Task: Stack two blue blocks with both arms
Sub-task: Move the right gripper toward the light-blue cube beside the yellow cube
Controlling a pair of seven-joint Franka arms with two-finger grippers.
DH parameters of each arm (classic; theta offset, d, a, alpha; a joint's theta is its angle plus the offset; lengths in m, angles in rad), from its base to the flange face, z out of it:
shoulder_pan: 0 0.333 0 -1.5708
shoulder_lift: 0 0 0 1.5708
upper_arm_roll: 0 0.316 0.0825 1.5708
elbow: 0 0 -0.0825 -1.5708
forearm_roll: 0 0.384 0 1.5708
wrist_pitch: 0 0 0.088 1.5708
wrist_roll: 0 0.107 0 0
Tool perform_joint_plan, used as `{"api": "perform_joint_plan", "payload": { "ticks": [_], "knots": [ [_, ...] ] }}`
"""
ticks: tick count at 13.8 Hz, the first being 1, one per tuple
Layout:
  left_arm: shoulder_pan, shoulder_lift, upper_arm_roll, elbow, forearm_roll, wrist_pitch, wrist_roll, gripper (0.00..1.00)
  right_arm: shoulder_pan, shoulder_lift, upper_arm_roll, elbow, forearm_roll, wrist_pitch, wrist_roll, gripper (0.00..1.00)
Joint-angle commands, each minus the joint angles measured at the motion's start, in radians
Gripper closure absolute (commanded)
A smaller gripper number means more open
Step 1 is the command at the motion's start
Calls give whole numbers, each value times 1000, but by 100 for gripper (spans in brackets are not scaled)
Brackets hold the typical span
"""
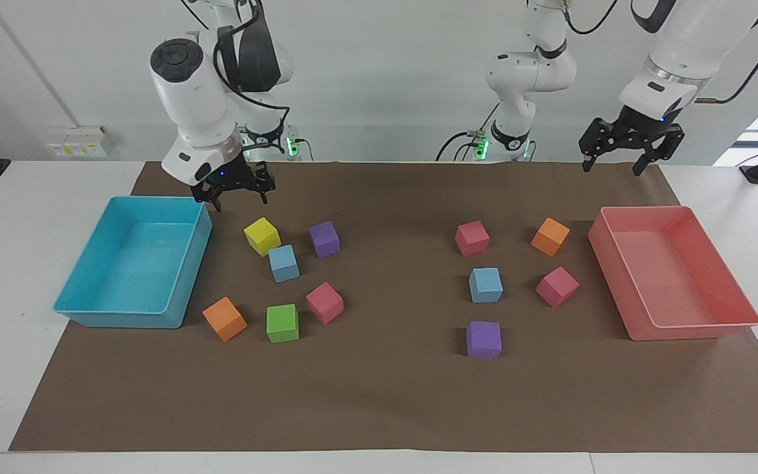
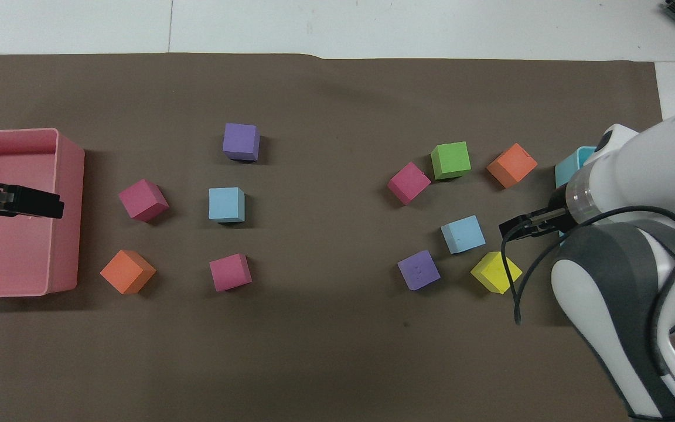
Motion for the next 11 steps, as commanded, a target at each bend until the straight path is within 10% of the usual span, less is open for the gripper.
{"api": "perform_joint_plan", "payload": {
  "ticks": [1, 11],
  "knots": [
    [34, 43, -4, 65, 8, -30, 16, 0, -1, 27, 1, -34, 36, 99, -69, 0],
    [21, 123, -11, 162, 22, -64, 20, 0, 53, 71, 1, -215, 38, 317, -149, 0]
  ]
}}
